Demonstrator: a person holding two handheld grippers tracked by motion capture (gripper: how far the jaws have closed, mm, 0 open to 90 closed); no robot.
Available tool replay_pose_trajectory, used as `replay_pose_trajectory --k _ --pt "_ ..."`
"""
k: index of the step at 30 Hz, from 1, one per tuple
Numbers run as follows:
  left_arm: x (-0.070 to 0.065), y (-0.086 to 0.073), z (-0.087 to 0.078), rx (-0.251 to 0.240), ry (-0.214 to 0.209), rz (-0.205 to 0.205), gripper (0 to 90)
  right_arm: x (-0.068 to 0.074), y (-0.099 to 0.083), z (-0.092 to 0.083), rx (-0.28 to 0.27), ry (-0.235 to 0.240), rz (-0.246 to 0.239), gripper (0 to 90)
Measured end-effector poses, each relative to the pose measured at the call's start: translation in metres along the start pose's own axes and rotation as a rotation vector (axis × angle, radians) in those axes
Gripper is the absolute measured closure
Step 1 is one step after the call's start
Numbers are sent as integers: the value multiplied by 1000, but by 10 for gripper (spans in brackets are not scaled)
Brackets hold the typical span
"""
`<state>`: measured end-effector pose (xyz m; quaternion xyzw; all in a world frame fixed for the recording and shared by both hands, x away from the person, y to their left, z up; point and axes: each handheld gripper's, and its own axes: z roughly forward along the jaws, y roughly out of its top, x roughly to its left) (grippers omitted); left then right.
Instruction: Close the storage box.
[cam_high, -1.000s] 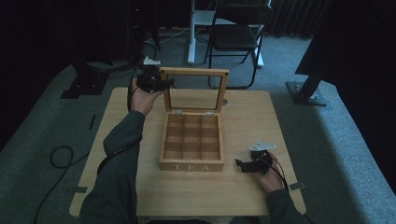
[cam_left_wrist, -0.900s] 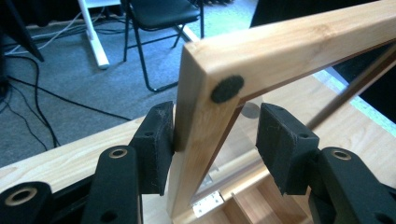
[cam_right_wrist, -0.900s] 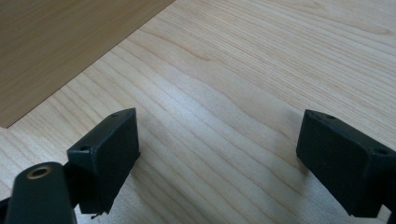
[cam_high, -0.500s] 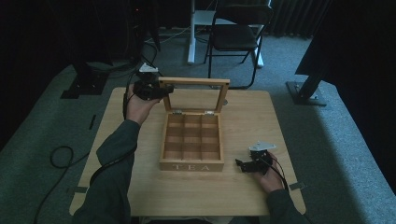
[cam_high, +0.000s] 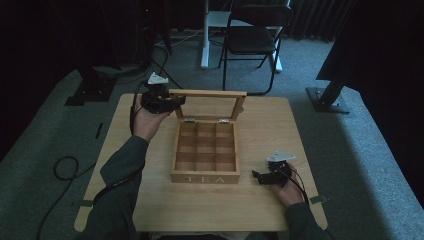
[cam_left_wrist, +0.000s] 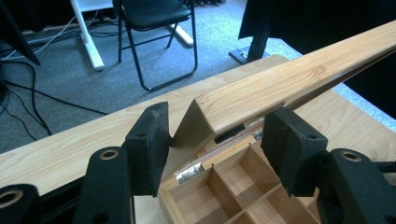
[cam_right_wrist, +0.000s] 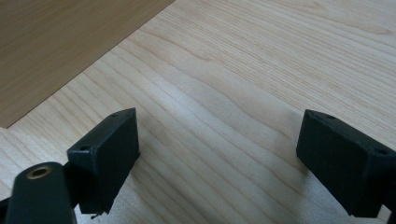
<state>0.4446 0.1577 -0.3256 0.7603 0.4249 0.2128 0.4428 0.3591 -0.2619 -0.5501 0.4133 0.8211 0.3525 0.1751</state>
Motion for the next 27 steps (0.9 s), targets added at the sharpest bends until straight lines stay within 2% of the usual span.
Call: replay_pose_trajectory --k 4,10,15,22,27 --pt "-2 -4 -3 -5 4 5 425 0 0 0 0 0 0 127" --pt "-1 -12 -6 -25 -8 -29 422 0 0 0 0 0 0 128" --pt "-3 -16 -11 -28 -8 -30 422 0 0 0 0 0 0 128" --pt "-7 -22 -17 -32 7 -19 423 0 0 0 -1 -1 1 128" --pt "-13 -27 -20 -33 36 12 422 0 0 0 0 0 -1 127"
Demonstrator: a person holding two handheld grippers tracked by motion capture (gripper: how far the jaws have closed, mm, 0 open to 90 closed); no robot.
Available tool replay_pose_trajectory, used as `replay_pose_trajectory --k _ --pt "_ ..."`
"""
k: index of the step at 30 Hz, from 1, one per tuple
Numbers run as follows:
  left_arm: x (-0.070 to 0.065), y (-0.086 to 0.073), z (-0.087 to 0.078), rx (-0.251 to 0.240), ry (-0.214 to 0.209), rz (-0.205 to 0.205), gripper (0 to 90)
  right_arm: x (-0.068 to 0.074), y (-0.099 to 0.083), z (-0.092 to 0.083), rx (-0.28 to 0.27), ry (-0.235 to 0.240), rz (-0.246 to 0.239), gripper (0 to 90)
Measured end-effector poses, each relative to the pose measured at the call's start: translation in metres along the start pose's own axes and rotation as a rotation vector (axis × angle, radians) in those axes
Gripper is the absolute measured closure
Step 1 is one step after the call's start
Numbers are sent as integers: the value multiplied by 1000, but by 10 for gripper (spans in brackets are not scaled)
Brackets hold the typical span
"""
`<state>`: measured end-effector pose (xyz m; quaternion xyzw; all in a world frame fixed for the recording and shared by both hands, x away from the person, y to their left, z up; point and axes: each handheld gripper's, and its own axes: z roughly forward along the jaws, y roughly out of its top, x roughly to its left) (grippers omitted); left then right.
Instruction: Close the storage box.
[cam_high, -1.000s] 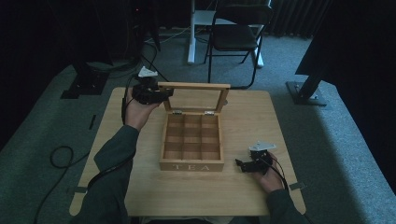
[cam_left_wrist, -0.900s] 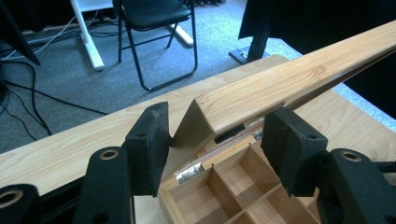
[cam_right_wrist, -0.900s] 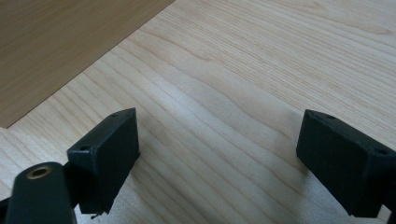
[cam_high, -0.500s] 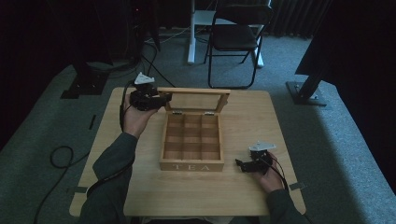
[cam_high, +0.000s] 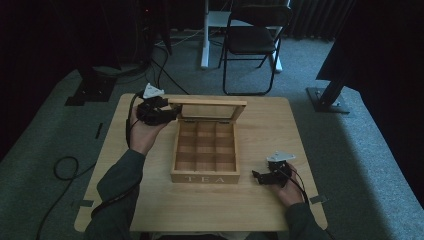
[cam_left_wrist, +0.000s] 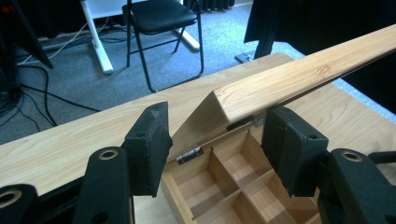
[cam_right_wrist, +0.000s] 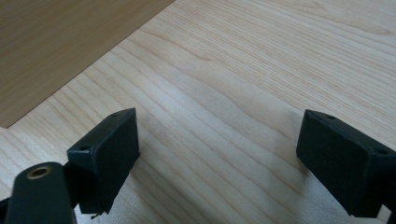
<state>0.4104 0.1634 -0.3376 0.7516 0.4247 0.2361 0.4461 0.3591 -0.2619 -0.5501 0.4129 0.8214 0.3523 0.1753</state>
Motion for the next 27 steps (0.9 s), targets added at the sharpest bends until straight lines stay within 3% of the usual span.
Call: replay_pose_trajectory --k 7,17,27 --pt "-3 -8 -3 -3 -6 -6 417 0 0 0 0 -1 1 128" --pt "-3 -18 -7 -14 -37 -66 412 0 0 0 1 0 4 127" --pt "-10 -24 -11 0 -21 -42 412 0 0 0 0 -1 3 128"
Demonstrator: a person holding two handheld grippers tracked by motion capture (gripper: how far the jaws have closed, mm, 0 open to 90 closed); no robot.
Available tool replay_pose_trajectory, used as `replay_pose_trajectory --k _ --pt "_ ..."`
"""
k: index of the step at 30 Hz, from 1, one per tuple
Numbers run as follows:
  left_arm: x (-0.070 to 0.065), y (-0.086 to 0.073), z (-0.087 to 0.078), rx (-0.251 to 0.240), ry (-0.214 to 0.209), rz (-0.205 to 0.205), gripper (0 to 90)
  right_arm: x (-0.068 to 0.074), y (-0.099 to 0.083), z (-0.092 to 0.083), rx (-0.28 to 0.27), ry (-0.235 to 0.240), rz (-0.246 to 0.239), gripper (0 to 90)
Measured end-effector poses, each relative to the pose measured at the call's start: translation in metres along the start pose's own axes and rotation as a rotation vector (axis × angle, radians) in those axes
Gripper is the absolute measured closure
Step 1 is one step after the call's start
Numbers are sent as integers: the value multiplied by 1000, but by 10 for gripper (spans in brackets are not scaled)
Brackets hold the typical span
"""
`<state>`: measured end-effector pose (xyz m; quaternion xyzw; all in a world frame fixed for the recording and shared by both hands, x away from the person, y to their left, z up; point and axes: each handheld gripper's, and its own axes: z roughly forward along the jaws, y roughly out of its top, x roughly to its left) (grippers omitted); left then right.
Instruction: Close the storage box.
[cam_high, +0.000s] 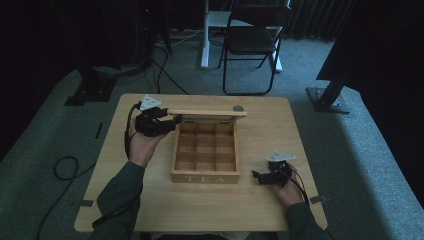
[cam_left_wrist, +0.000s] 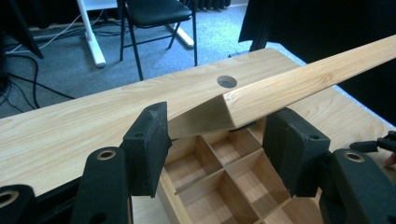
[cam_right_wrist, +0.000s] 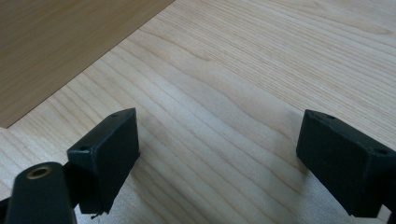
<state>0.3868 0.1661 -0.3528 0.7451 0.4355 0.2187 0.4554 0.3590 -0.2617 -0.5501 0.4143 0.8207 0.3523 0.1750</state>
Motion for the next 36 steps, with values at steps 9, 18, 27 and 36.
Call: replay_pose_trajectory --k 9,18,27,36 --pt "-4 -4 -1 6 7 17 411 0 0 0 -1 0 0 128" --pt "-8 -10 -2 15 -7 18 409 0 0 0 -1 1 0 128" --pt "-10 -17 -3 22 -15 15 402 0 0 0 -2 0 -2 128" --pt "-12 -22 -5 28 -14 19 402 0 0 0 -1 0 0 128"
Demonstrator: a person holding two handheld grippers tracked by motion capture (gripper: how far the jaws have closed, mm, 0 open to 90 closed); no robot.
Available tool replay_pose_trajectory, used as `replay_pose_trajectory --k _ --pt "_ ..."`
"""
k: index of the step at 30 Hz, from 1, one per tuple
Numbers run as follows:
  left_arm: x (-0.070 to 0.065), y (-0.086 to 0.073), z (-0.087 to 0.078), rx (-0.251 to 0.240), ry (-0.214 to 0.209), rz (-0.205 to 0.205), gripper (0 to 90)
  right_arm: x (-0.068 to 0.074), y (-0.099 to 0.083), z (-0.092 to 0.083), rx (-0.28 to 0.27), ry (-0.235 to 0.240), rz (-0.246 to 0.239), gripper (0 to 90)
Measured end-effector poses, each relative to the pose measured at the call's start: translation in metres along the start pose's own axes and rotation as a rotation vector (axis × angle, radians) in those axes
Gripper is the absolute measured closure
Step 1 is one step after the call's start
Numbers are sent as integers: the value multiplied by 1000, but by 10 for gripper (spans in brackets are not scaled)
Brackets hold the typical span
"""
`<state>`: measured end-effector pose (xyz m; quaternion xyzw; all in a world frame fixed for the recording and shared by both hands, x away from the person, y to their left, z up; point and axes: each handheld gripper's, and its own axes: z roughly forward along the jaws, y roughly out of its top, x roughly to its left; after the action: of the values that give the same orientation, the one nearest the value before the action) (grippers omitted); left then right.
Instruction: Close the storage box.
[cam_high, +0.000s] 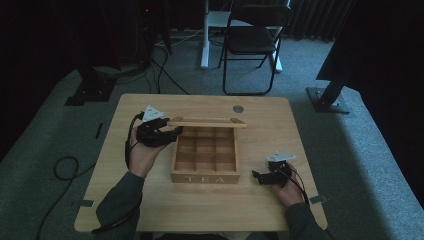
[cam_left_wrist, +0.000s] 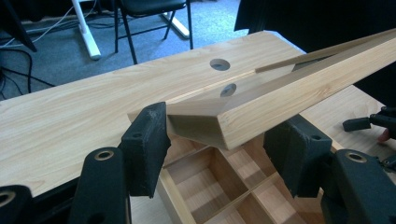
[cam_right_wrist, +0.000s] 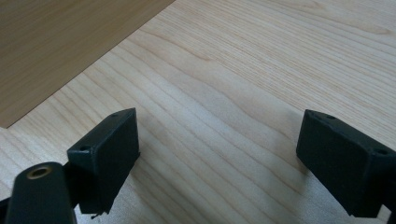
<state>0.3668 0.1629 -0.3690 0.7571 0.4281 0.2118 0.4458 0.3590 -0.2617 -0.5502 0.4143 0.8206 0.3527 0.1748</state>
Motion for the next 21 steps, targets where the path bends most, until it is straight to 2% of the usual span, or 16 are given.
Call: replay_pose_trajectory --k 21 --pt "-6 -13 -3 19 1 -19 396 0 0 0 1 0 1 128"
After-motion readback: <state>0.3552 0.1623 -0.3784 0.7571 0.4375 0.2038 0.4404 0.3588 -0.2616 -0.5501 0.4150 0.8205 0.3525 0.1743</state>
